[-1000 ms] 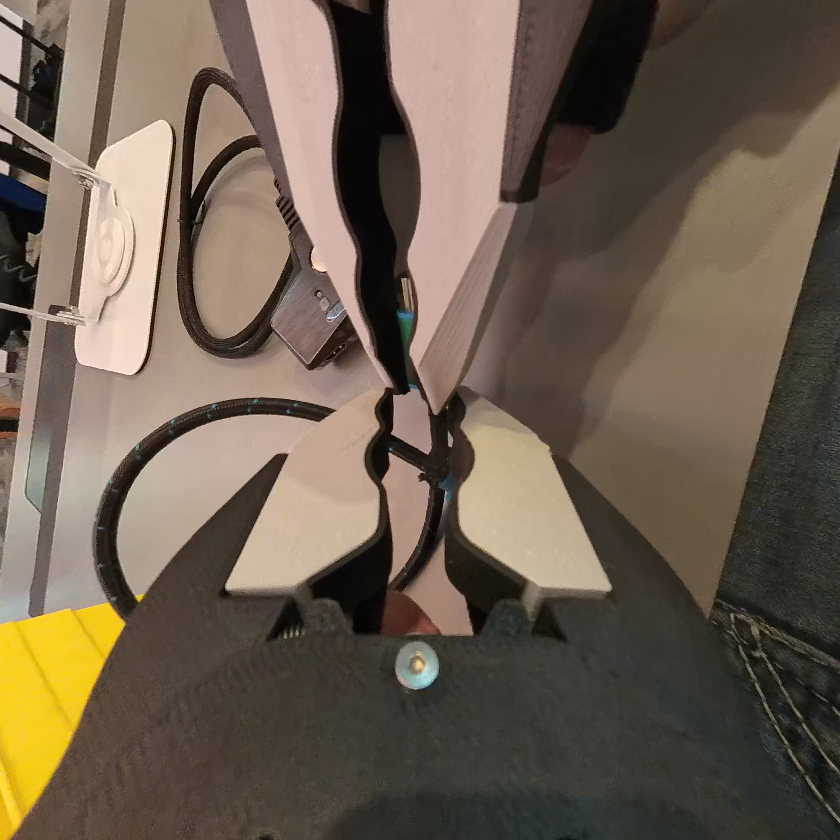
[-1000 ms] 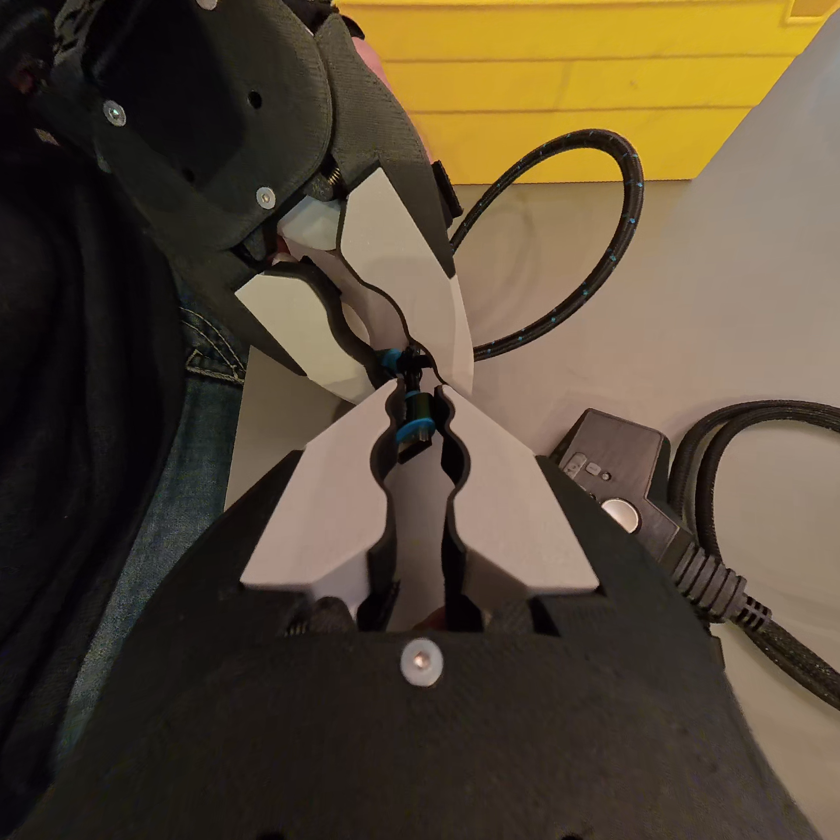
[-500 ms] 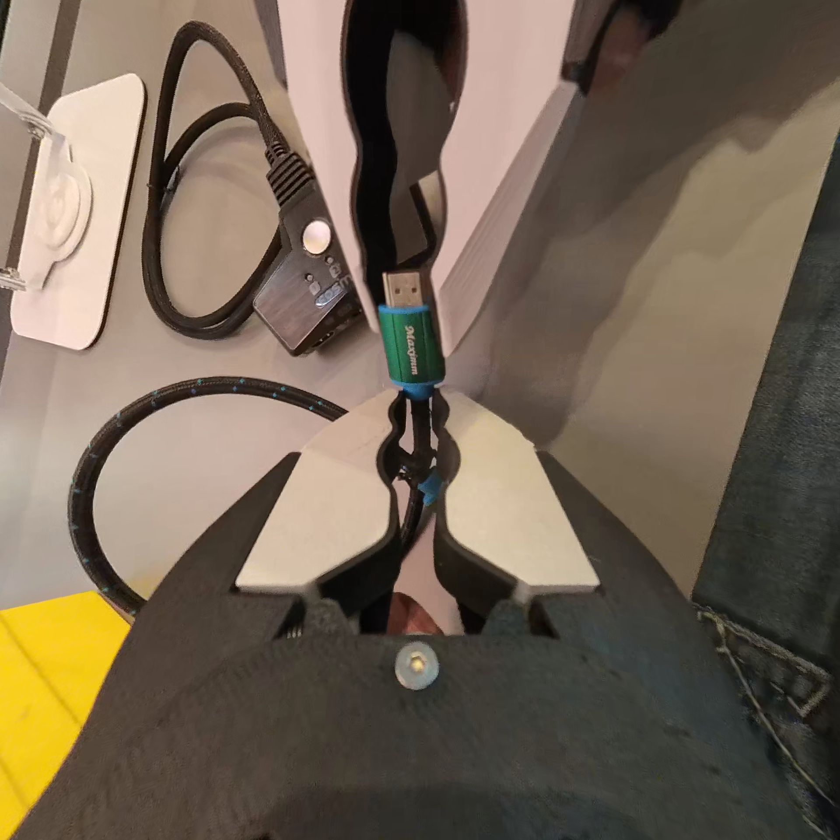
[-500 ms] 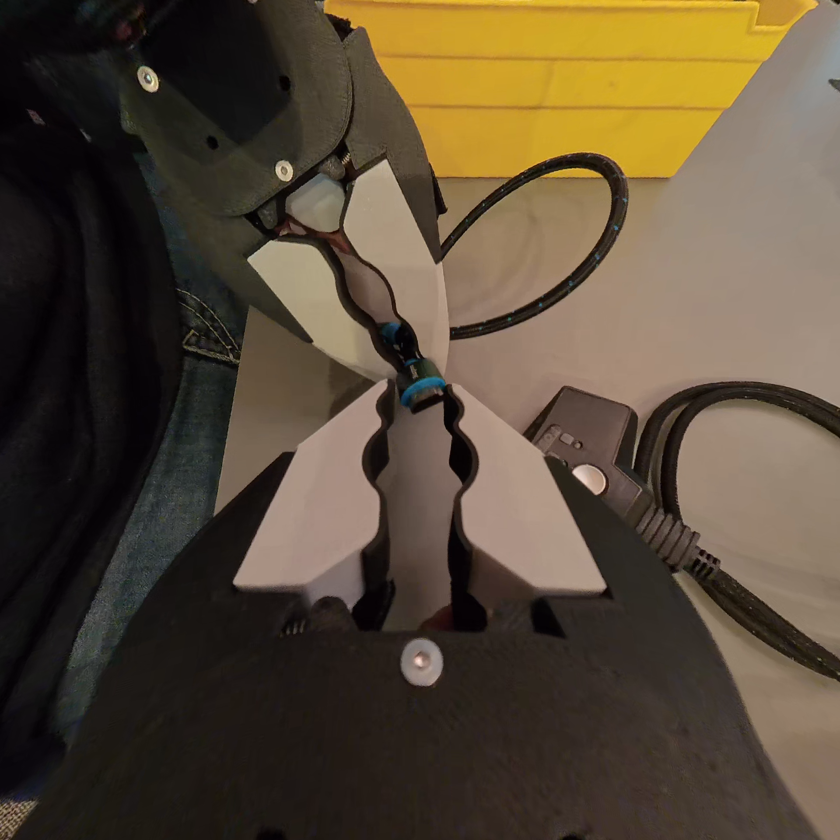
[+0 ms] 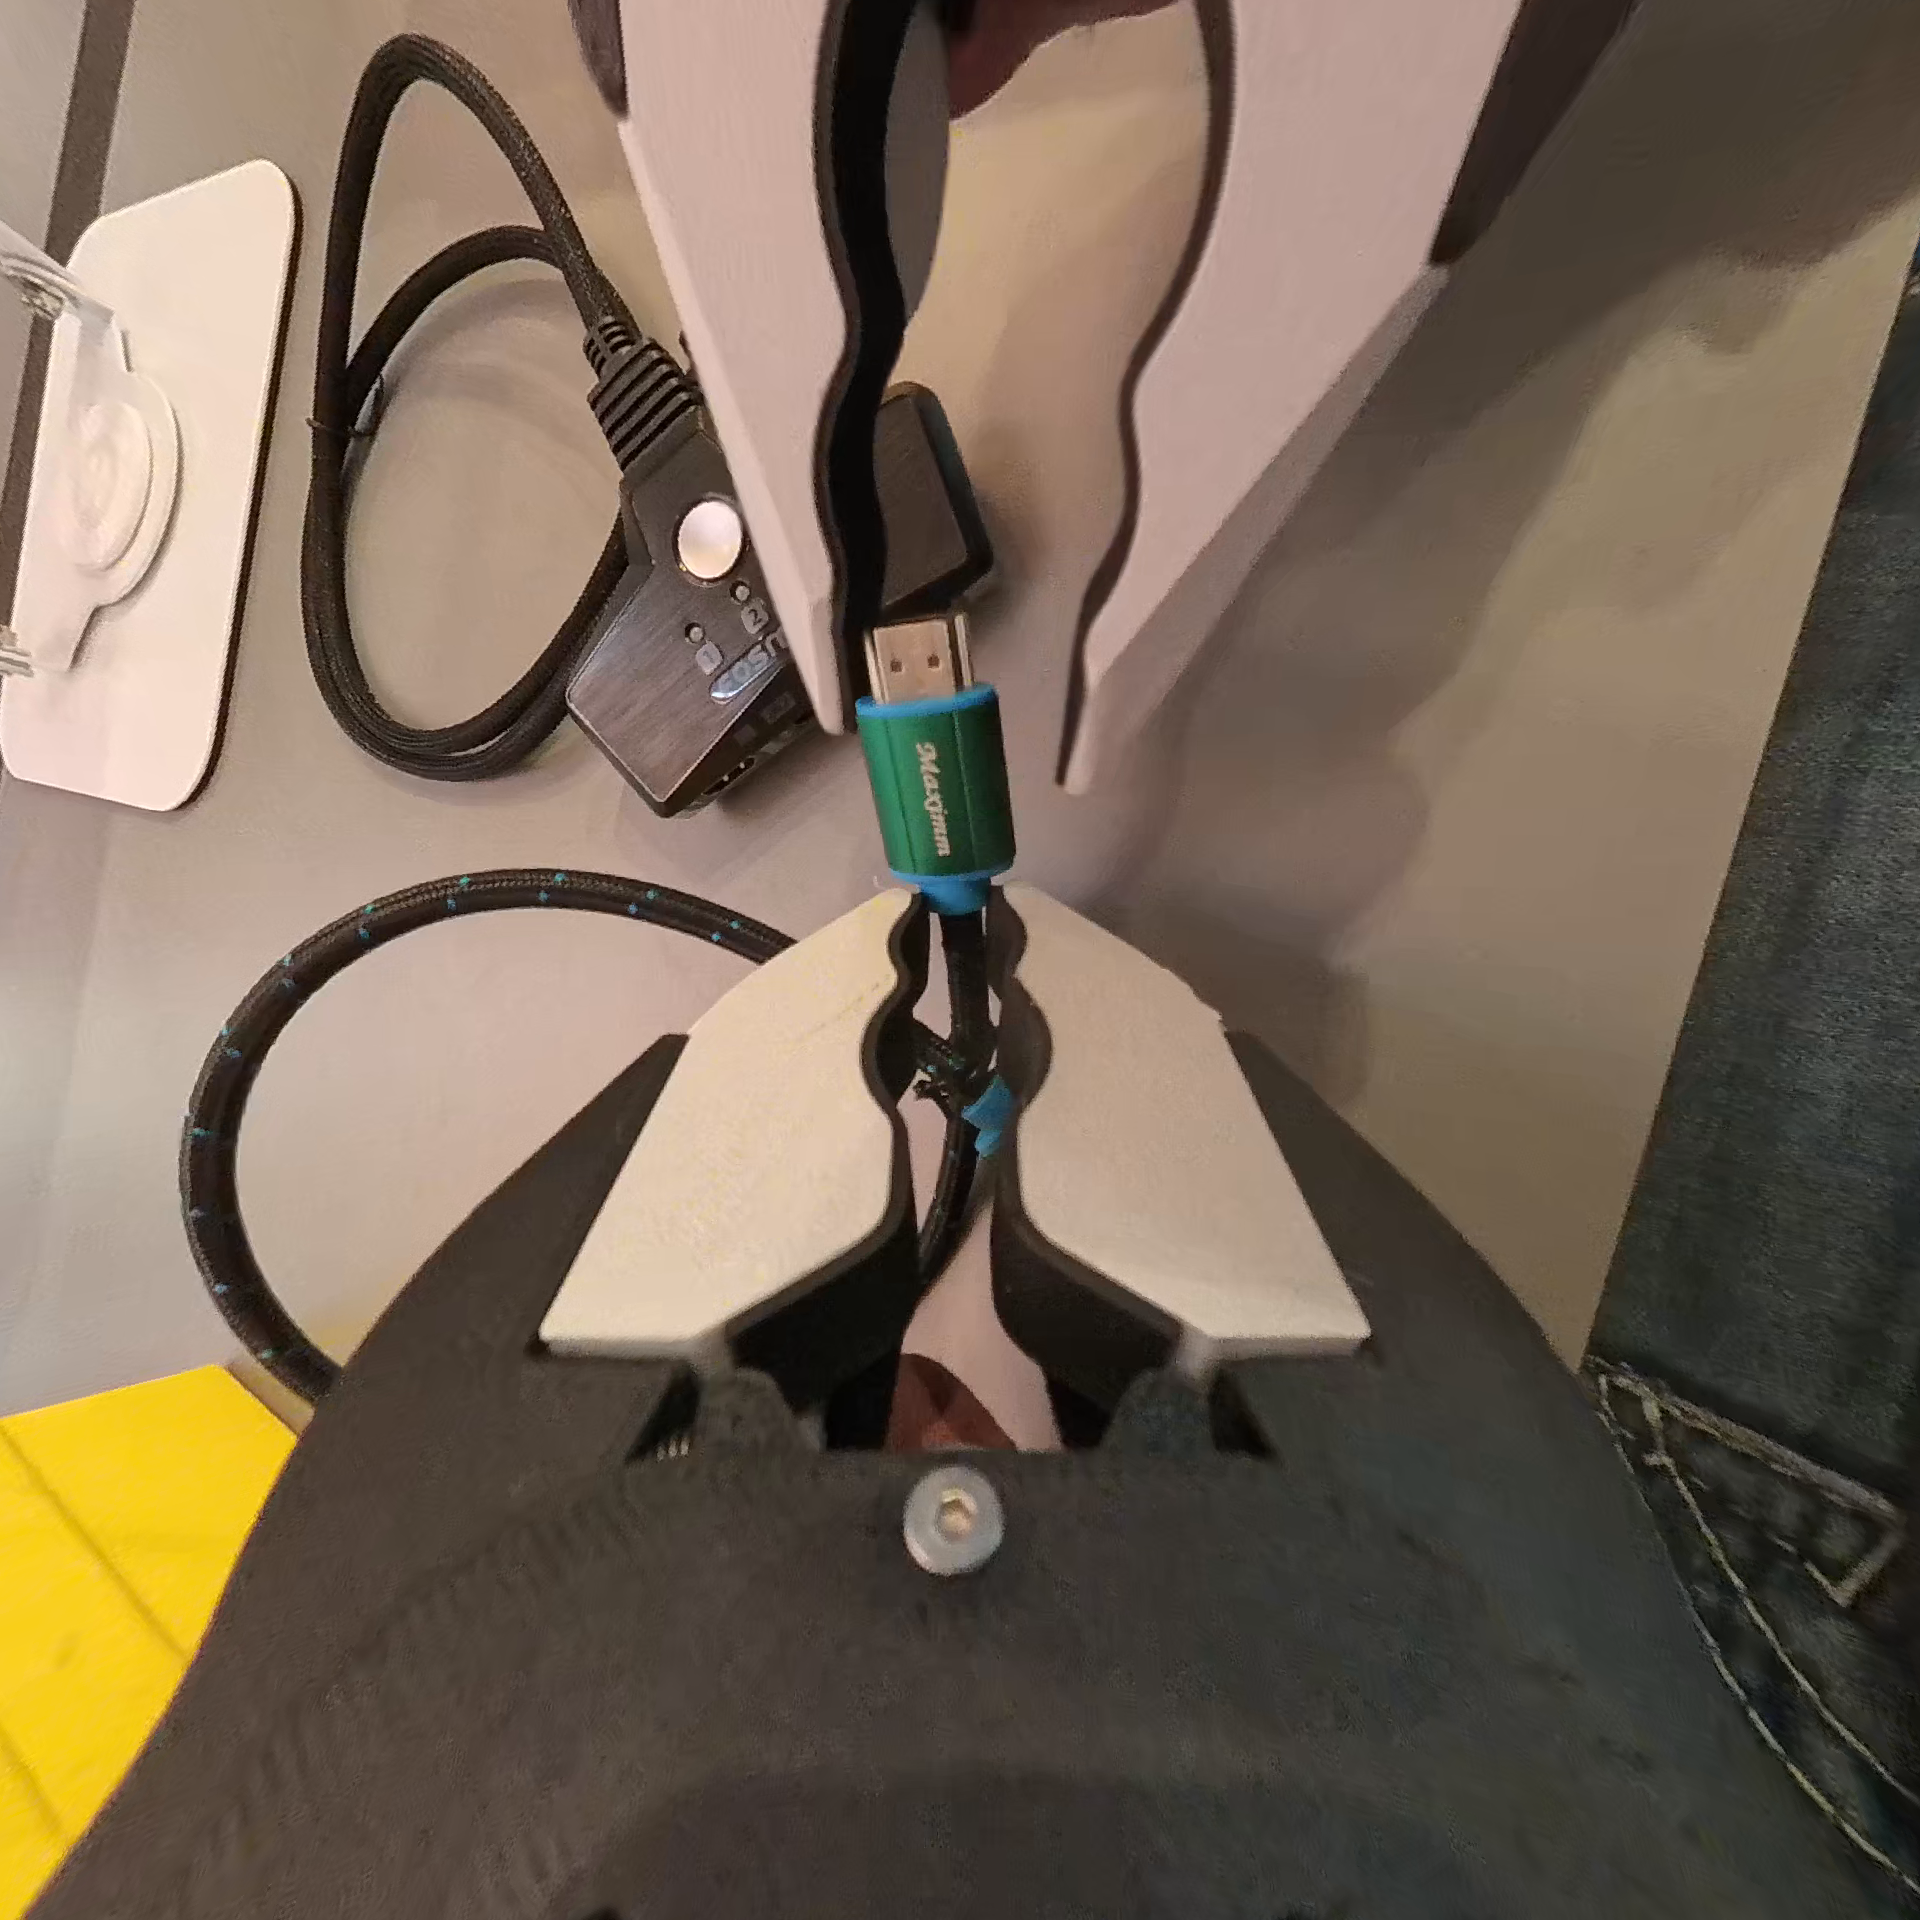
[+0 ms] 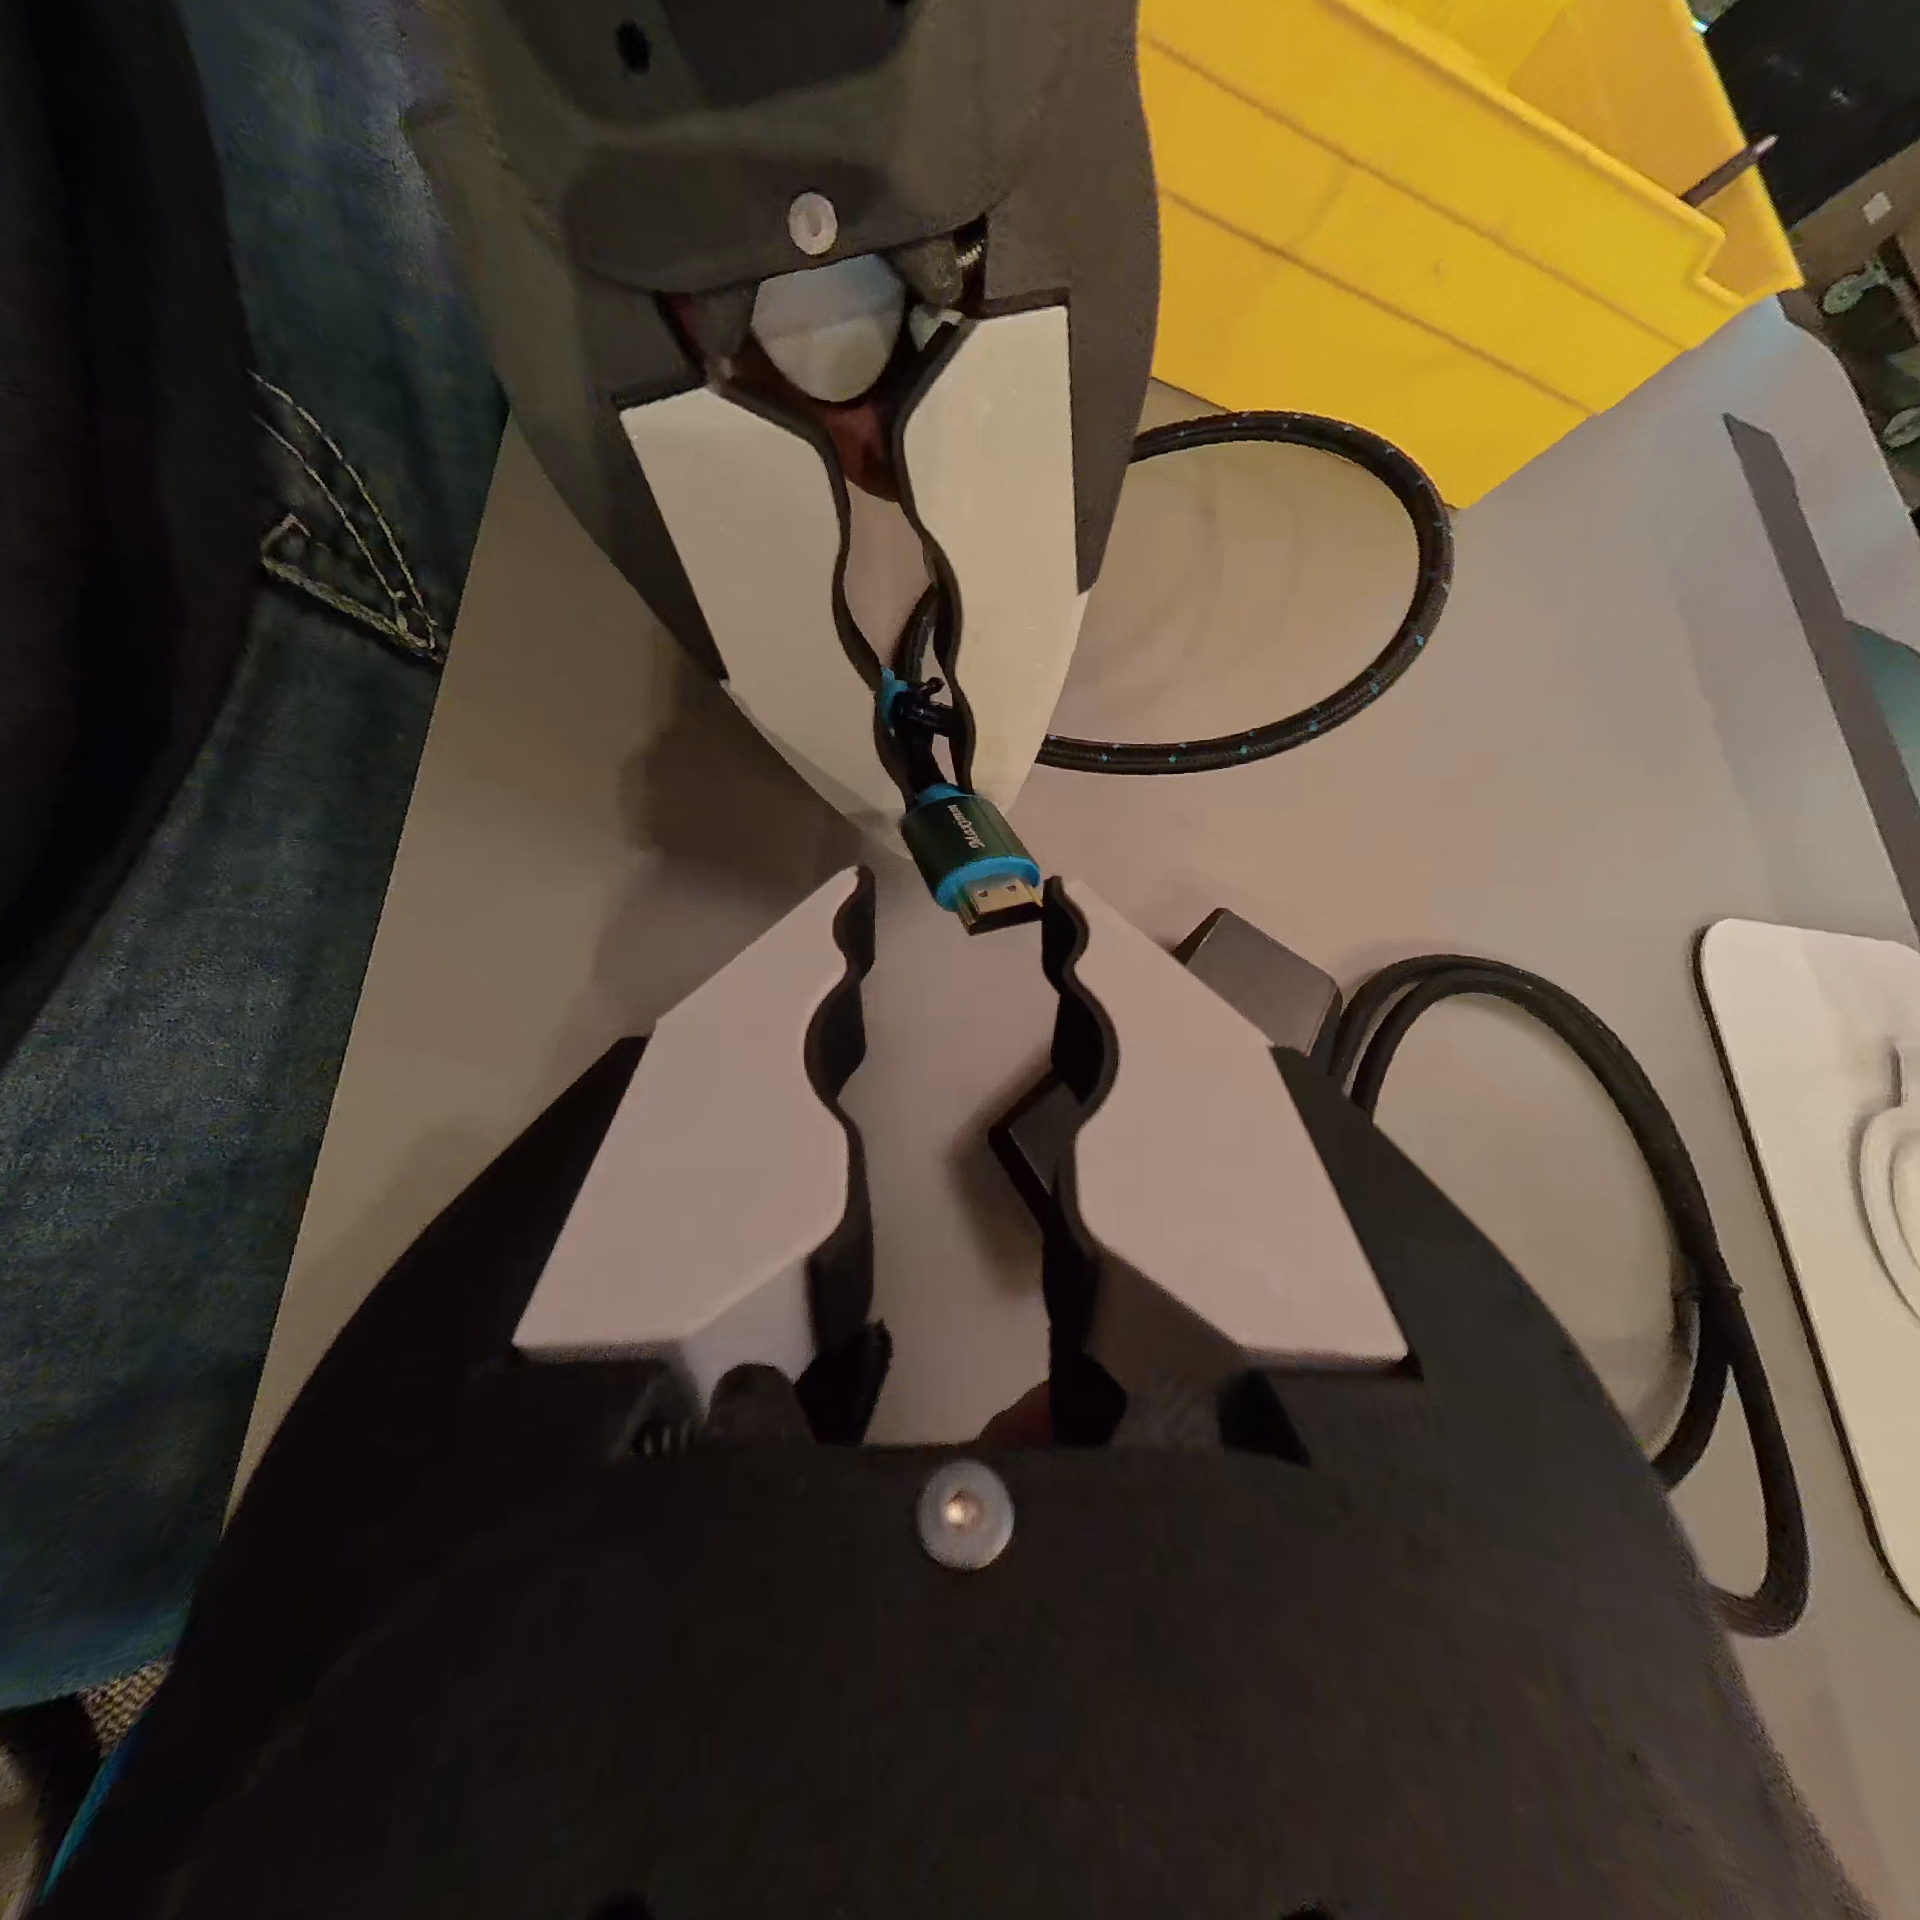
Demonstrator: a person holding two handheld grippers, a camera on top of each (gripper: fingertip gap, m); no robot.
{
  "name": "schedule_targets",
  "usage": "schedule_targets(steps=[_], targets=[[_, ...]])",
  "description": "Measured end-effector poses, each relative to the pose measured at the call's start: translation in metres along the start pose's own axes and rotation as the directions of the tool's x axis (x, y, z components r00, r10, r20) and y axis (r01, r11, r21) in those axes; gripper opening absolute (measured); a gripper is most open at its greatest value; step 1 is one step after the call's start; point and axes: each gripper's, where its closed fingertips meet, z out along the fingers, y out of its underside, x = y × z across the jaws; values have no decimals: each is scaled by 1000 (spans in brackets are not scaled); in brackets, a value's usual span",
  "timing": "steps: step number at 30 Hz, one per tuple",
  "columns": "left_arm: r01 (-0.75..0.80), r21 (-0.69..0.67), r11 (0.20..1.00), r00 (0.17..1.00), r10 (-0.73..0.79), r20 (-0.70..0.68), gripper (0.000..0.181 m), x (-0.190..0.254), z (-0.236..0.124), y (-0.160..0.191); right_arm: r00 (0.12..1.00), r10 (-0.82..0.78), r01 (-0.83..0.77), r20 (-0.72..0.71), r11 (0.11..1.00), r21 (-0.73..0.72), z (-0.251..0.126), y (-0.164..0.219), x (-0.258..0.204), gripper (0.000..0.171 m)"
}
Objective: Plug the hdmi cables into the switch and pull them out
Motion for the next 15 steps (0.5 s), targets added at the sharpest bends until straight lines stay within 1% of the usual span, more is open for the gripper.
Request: schedule_targets(steps=[1, 3, 15], targets=[[0, 0, 1000, 1000, 0, -4, 9, 0, 0, 0, 1000, -6, 6, 5, 1000, 0, 1, 0, 0, 29], [3, 7, 1000, 1000, -3, -23, 9, 2, -1, -1, 1000, 5, -5, 6, 1000, 0, 2, 1, 1, 20], [27, 33, 999, 997, -25, -67, 10, 6, -1, -4, 996, 82, -85, 44, 994, 66, -1, 2, -2, 18]])
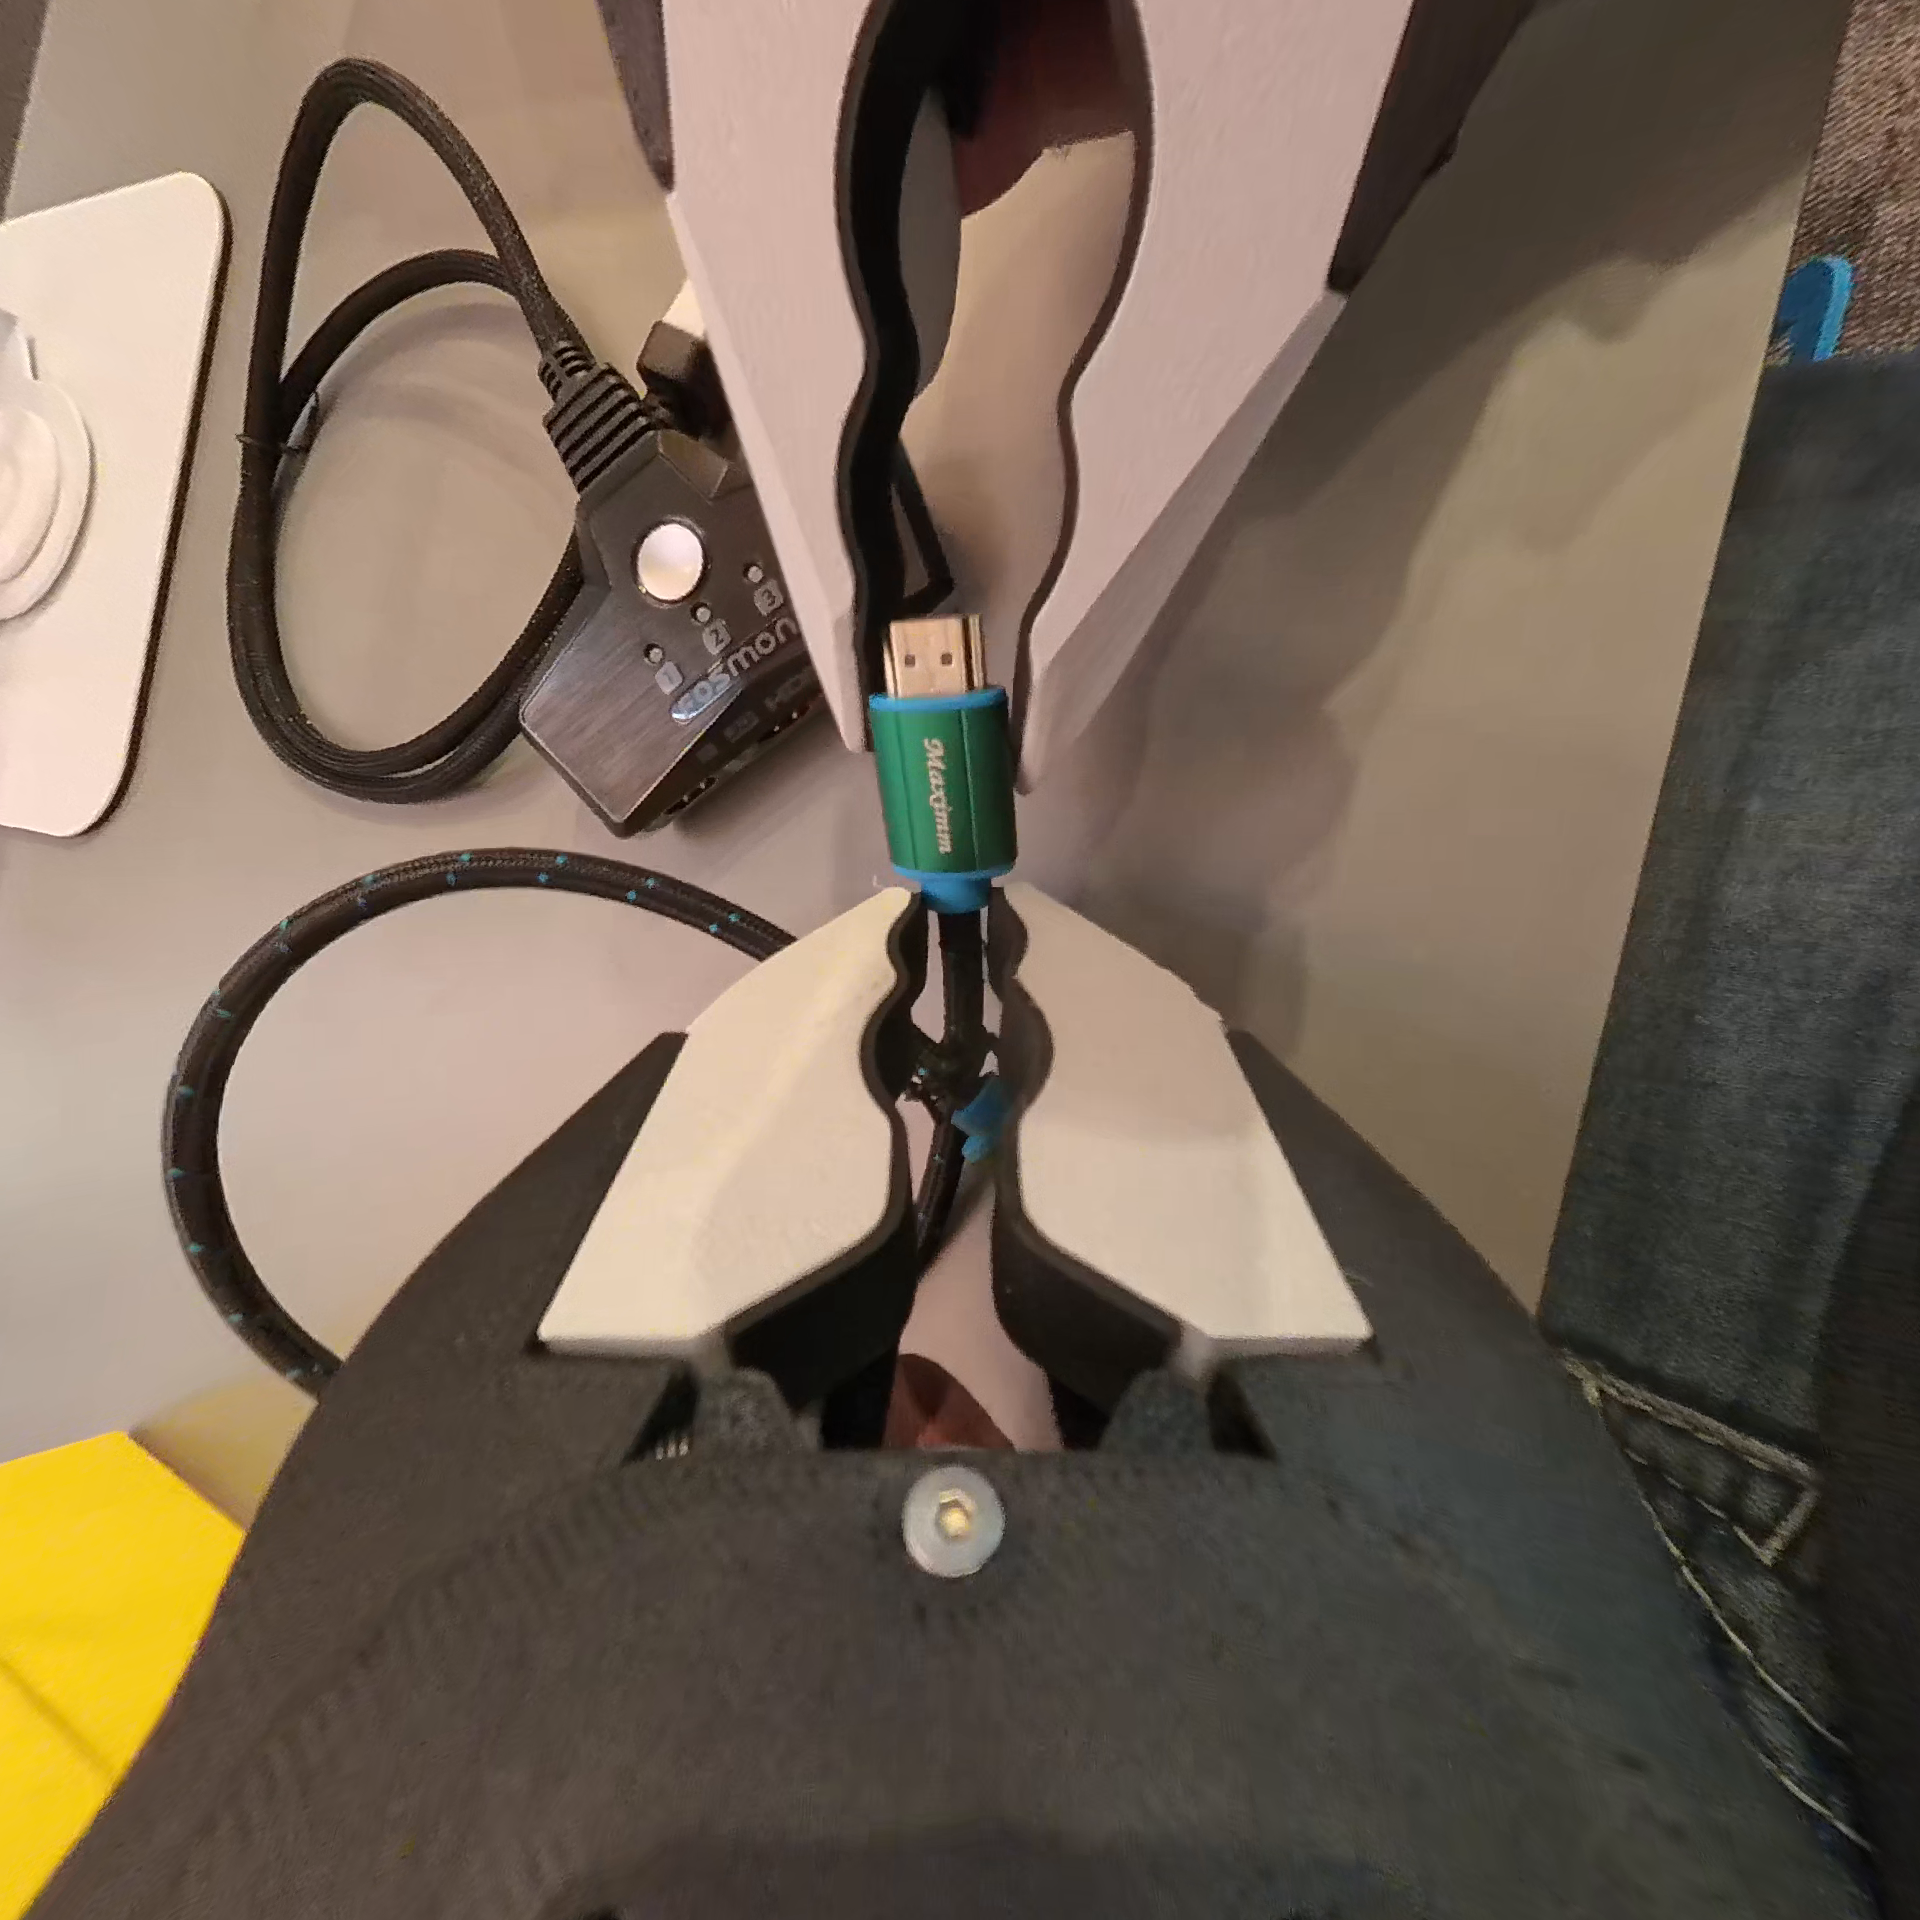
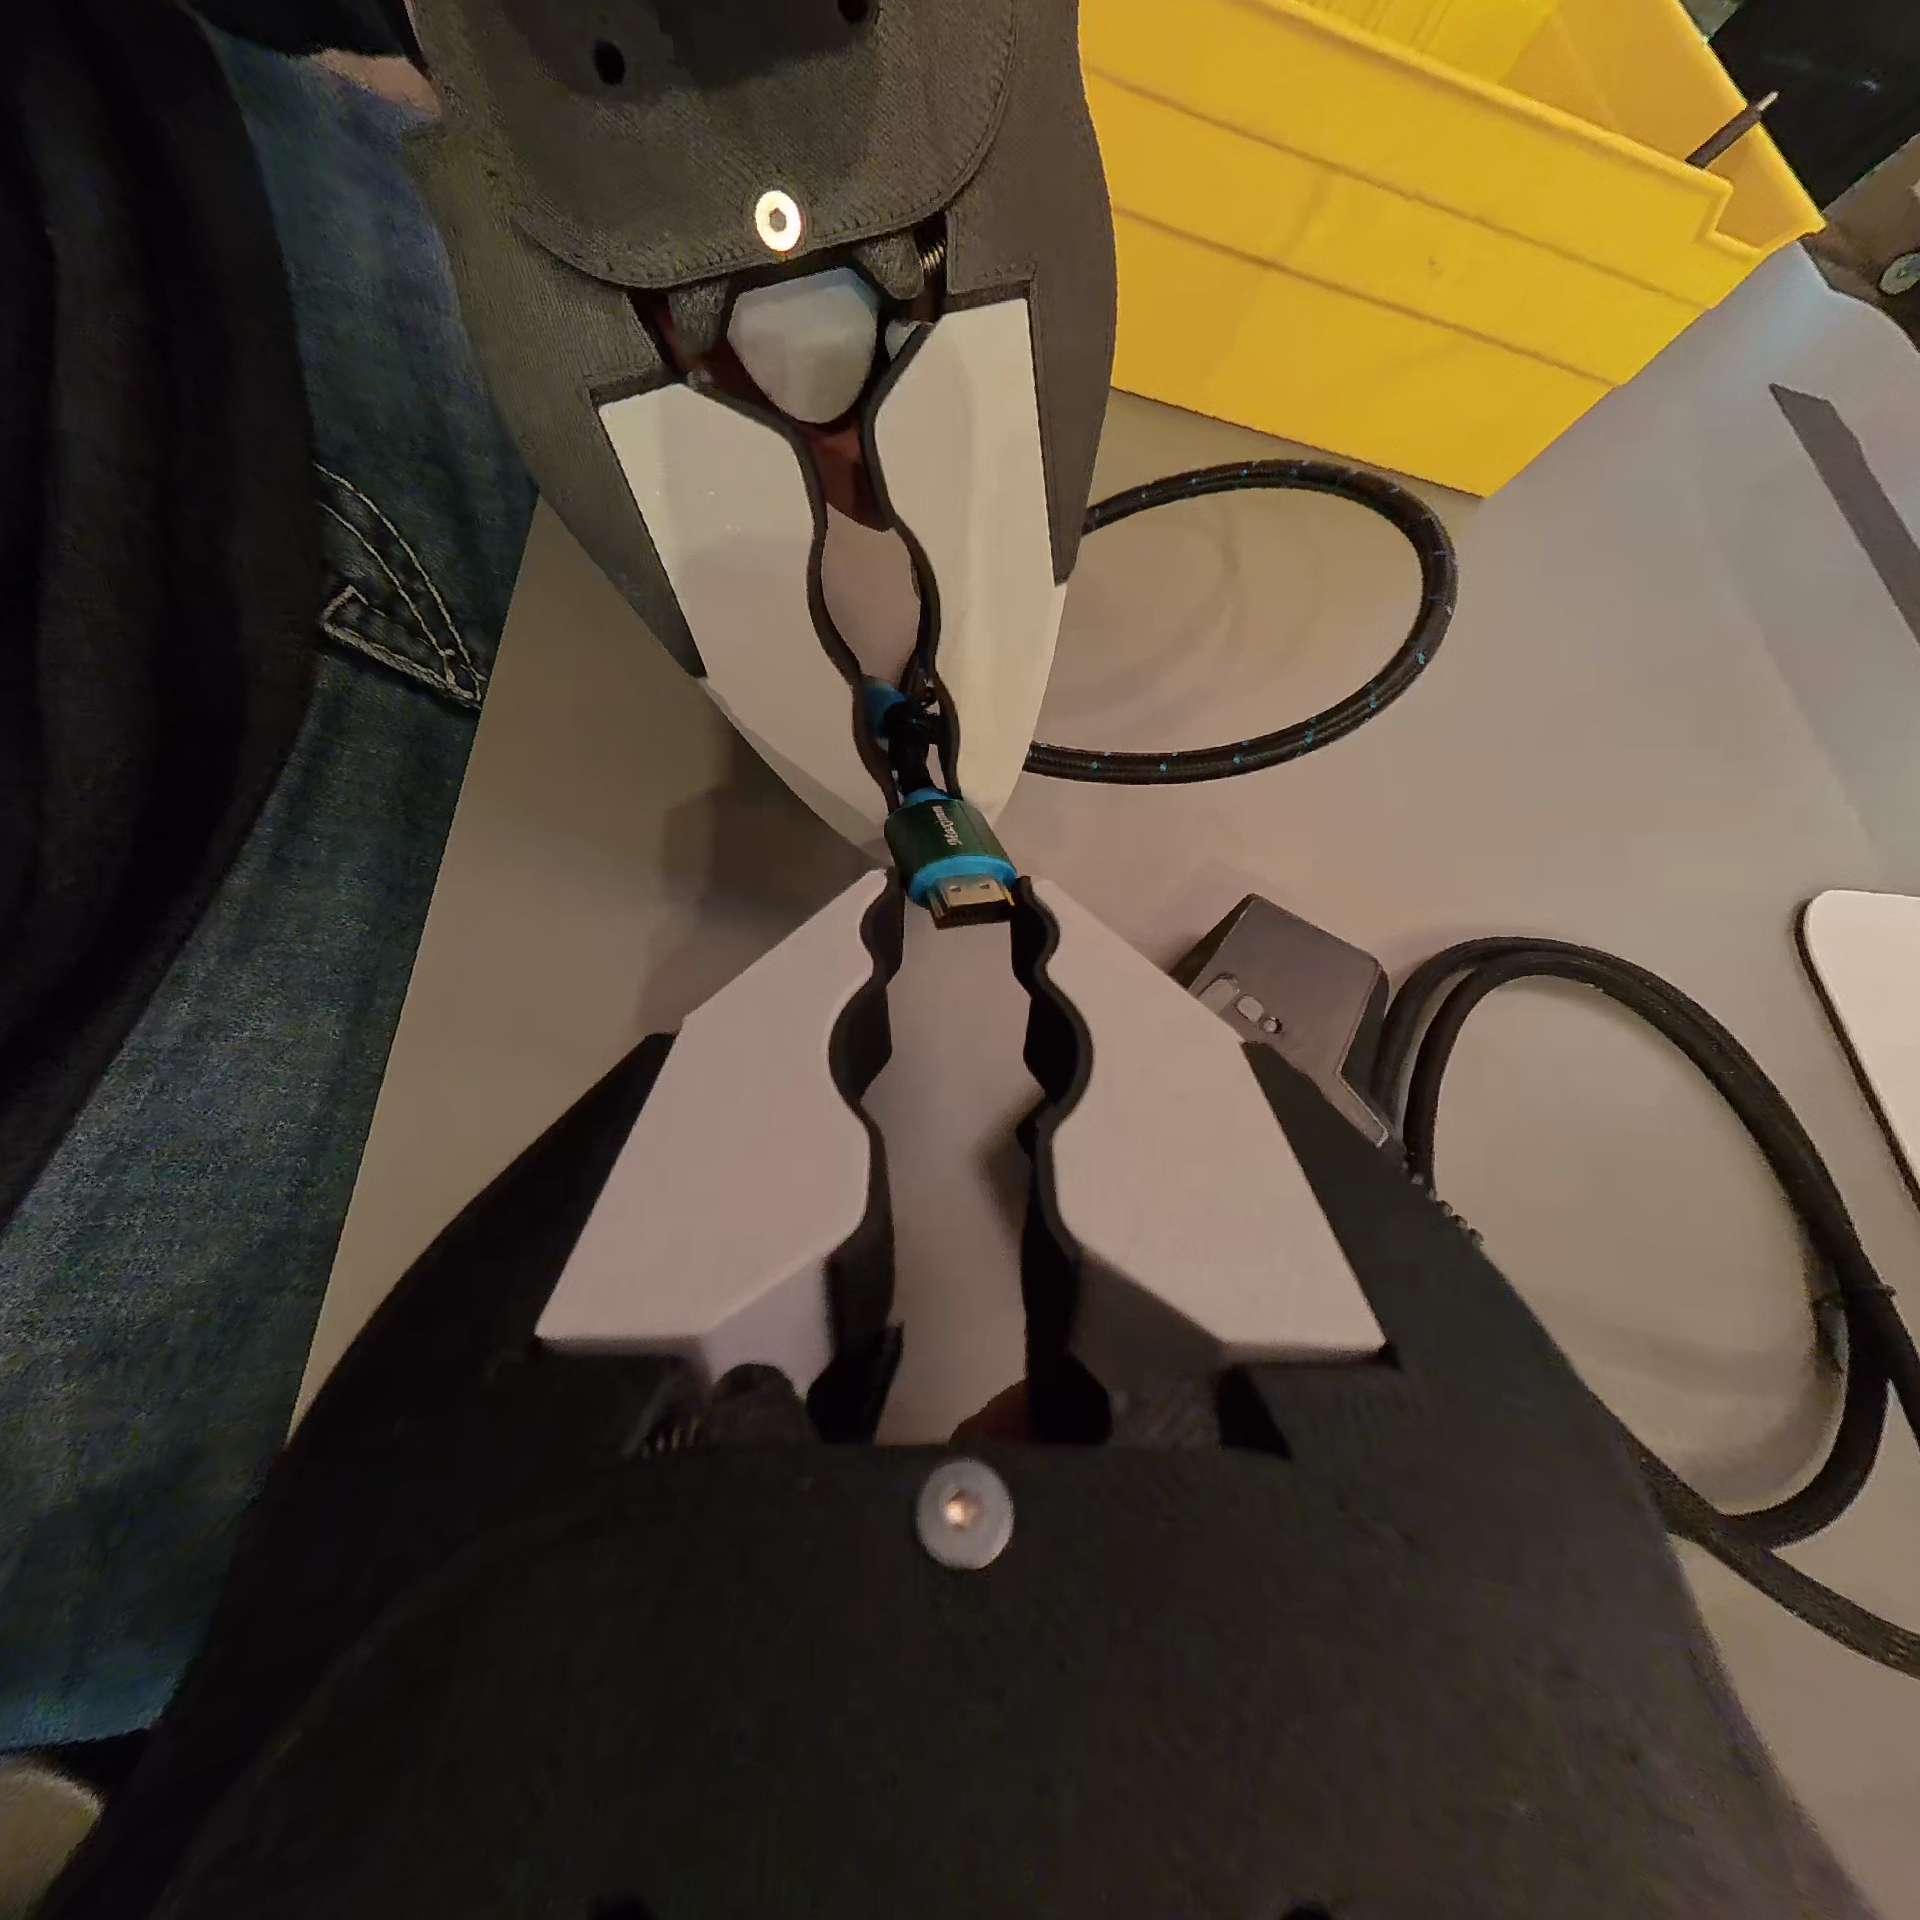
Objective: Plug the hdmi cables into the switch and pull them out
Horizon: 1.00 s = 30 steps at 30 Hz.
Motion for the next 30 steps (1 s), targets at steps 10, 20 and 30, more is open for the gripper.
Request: schedule_targets(steps=[10, 20, 30], targets=[[-5, 10, 1000, 1000, 5, -8, 17, 0, 4, -2, 1000, -10, 10, -6, 1000, -17, 0, 3, -2, 18], [-17, 2, 1000, 999, 17, -29, 10, 2, 3, -2, 999, -27, 27, -22, 999, -17, -1, 2, -2, 18], [45, -30, 999, 997, -47, -68, 10, -3, 2, -3, 956, -234, 216, -175, 969, -117, -11, 0, 7, 27]])
